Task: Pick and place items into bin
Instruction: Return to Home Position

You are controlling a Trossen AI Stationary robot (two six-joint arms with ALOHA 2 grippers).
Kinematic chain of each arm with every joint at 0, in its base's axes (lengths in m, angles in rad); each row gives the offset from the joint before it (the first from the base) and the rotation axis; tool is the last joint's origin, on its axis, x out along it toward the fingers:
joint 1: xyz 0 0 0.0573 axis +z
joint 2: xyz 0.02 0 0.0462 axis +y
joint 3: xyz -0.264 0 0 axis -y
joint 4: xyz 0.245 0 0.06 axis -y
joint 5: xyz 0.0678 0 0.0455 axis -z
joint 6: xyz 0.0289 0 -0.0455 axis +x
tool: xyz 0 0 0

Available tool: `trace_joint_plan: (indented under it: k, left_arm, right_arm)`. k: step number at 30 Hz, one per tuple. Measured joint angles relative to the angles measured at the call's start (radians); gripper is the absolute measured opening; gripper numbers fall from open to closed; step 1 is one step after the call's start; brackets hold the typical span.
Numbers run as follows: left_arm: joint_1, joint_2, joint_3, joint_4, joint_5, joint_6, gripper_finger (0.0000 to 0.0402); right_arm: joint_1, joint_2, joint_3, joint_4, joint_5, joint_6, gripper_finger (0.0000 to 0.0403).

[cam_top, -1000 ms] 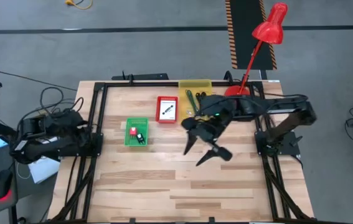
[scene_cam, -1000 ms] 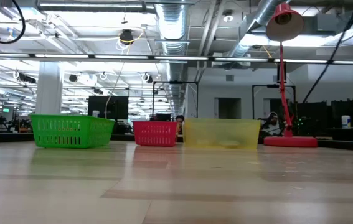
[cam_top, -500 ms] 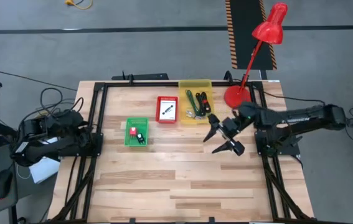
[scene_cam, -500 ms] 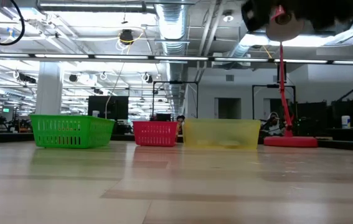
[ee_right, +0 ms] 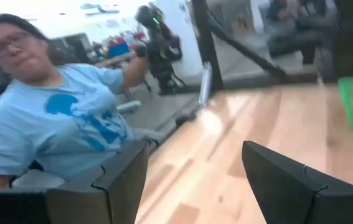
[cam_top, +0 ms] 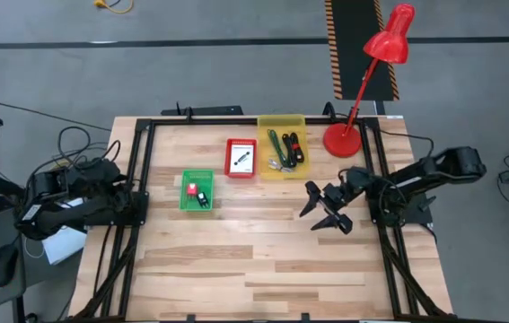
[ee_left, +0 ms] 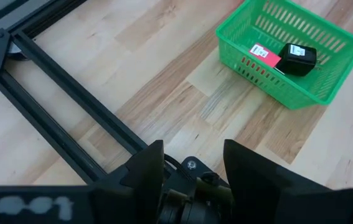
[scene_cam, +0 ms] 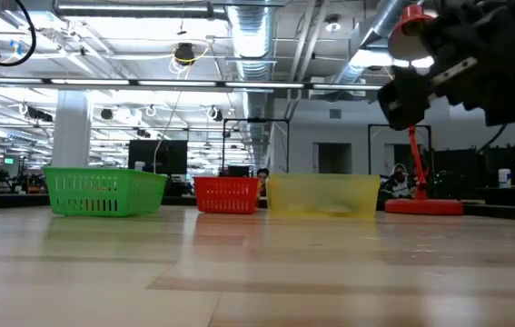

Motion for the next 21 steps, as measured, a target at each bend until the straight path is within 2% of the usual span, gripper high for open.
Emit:
trace_joint_plan:
  k: [3,6,10,13,21]
  left_arm:
    - [0.0,0.0,0.0,0.0,0.0,0.0,0.0155]
    - [0.0,0.0,0.0,0.0,0.0,0.0,0.0155]
    - [0.001,0.0,0.001,0.0,0.001,0.0,0.0155]
    - [0.001,0.0,0.001,0.0,0.002,0.0,0.0155]
    - [0.001,0.0,0.001,0.0,0.002,0.0,0.0155]
  right_arm:
    - [-0.011,-0.016,-0.062,0.18,-0.061,0.018,0.0255]
    - [-0.025,-0.06,-0.135,0.405,-0.185,0.018,0.0255]
    - [-0.045,-0.169,-0.134,0.469,-0.378,0.036,0.0255]
    - [-0.084,-0.269,-0.134,0.454,-0.456,0.082,0.0255]
    - [-0.254,-0.689,-0.134,0.465,-0.669,0.237,0.0255]
